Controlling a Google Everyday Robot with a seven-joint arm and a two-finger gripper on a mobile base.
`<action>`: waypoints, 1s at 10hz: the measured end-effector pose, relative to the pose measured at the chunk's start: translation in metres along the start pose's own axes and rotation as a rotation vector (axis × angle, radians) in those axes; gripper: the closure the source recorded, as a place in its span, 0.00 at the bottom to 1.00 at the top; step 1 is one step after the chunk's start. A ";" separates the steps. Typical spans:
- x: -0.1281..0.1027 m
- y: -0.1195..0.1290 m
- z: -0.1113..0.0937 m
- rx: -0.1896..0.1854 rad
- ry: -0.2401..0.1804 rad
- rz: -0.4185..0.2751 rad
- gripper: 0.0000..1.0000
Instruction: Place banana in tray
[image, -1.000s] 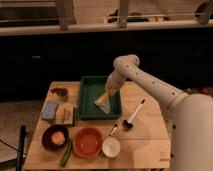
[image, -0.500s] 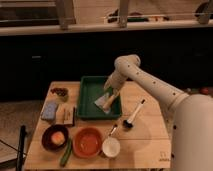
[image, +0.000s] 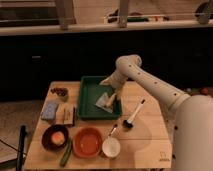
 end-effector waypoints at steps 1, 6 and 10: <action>0.001 0.000 -0.001 0.000 0.000 -0.001 0.20; 0.003 0.004 -0.004 0.007 -0.004 -0.001 0.20; 0.004 0.004 -0.004 0.009 -0.004 -0.001 0.20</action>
